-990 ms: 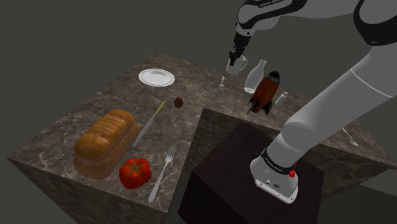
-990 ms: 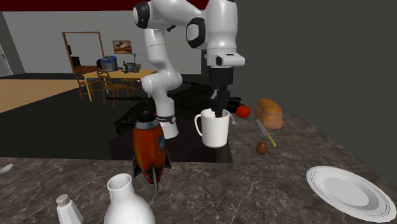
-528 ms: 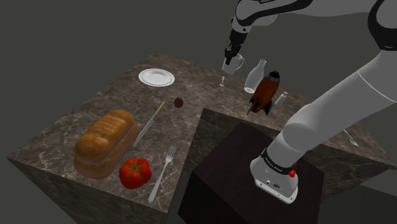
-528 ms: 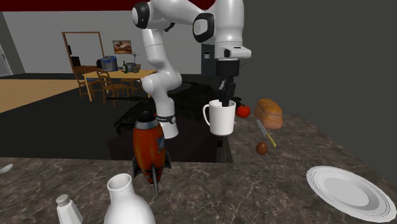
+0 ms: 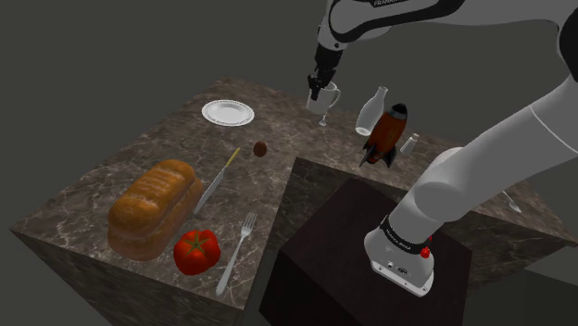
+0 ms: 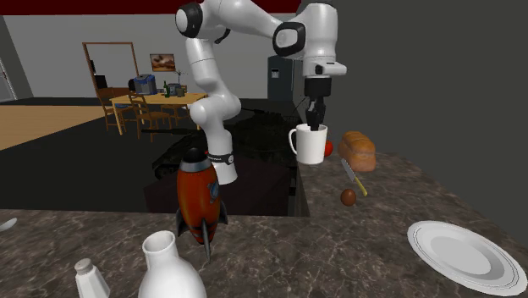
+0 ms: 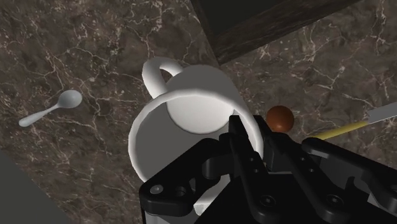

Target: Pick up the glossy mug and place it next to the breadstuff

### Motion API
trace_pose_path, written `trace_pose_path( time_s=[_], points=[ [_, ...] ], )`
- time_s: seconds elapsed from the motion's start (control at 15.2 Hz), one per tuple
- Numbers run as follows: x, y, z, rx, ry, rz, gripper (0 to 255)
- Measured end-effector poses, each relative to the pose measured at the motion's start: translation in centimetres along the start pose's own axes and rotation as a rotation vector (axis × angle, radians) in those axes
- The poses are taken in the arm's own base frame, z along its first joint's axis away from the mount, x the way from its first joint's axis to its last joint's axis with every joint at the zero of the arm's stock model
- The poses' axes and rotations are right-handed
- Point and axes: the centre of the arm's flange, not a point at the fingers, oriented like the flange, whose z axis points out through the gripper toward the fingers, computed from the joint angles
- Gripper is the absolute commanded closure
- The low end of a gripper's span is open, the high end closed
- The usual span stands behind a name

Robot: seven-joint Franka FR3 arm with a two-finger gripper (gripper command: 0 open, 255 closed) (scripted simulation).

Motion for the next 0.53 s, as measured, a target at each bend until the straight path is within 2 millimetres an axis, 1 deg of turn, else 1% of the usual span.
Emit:
trace_pose_path(
  time_s=[0.07, 0.4, 0.53],
  points=[
    [0.3, -1.2, -0.2, 0.000, 0.000, 0.000, 255],
    [0.3, -7.8, -0.5, 0.000, 0.000, 0.000, 255],
    [1.0, -10.6, -0.5, 0.000, 0.000, 0.000, 255]
  ],
)
